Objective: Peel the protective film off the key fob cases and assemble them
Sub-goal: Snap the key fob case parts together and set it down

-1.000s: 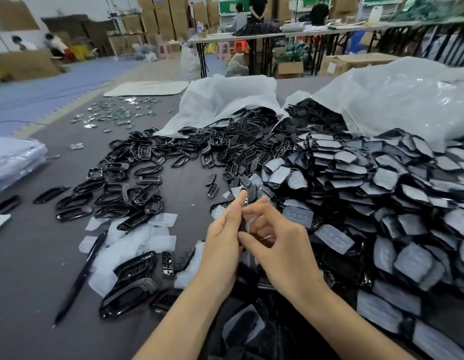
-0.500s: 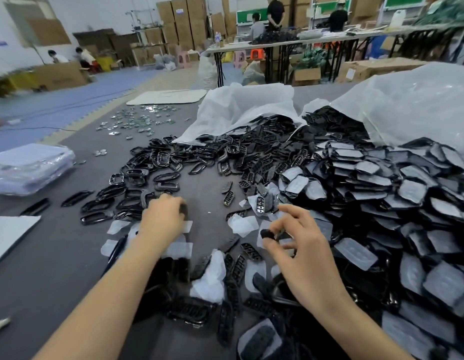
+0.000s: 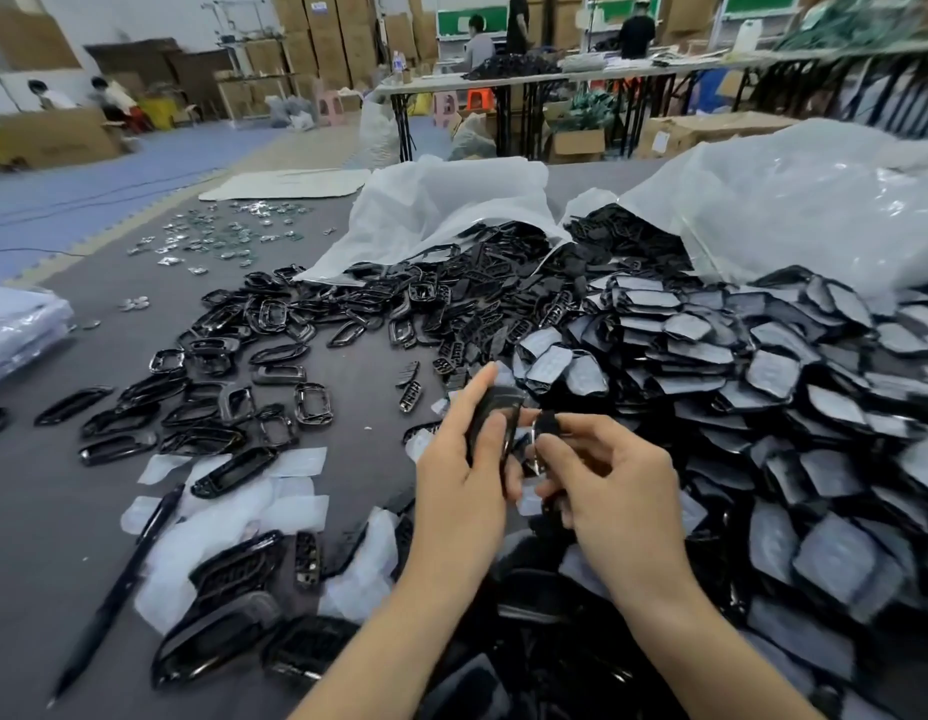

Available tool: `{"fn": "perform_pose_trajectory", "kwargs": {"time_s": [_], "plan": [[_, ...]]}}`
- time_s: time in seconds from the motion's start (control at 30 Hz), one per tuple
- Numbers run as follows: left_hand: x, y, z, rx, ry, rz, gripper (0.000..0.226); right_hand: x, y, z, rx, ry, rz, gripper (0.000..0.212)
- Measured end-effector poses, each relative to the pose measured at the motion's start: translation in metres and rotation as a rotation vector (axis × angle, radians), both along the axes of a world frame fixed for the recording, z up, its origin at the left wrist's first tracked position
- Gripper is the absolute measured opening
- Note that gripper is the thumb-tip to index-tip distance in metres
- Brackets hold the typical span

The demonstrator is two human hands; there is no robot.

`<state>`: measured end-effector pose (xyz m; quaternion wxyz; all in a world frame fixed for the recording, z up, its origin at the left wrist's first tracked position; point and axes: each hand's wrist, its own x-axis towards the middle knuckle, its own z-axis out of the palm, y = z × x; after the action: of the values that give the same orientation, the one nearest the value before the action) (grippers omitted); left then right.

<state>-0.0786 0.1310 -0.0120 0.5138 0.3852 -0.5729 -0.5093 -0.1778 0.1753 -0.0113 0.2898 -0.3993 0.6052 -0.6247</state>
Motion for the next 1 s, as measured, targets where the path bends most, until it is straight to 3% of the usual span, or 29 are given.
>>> {"fn": "perform_pose_trajectory", "kwargs": {"time_s": [0.13, 0.23, 0.33, 0.6, 0.83, 1.0], "plan": [[-0.006, 0.007, -0.009, 0.000, 0.070, -0.021, 0.047, -0.011, 0.003, 0.002, -0.030, -0.315, 0.069, 0.013], [-0.010, 0.008, -0.010, 0.228, 0.323, -0.170, 0.062, -0.018, 0.005, 0.005, -0.077, -0.338, 0.083, 0.014], [-0.005, 0.009, -0.010, 0.335, 0.448, -0.255, 0.073, -0.024, 0.006, 0.006, -0.089, -0.394, 0.075, 0.021], [-0.004, 0.015, -0.013, 0.219, 0.249, -0.244, 0.063, -0.026, 0.010, 0.004, -0.064, -0.356, 0.044, 0.007], [-0.005, 0.014, -0.015, 0.260, 0.345, -0.232, 0.060, -0.031, 0.012, 0.007, -0.092, -0.417, 0.081, 0.006], [-0.004, 0.013, -0.011, 0.327, 0.427, -0.237, 0.046, -0.032, 0.009, 0.006, -0.084, -0.488, 0.069, 0.019]]}}
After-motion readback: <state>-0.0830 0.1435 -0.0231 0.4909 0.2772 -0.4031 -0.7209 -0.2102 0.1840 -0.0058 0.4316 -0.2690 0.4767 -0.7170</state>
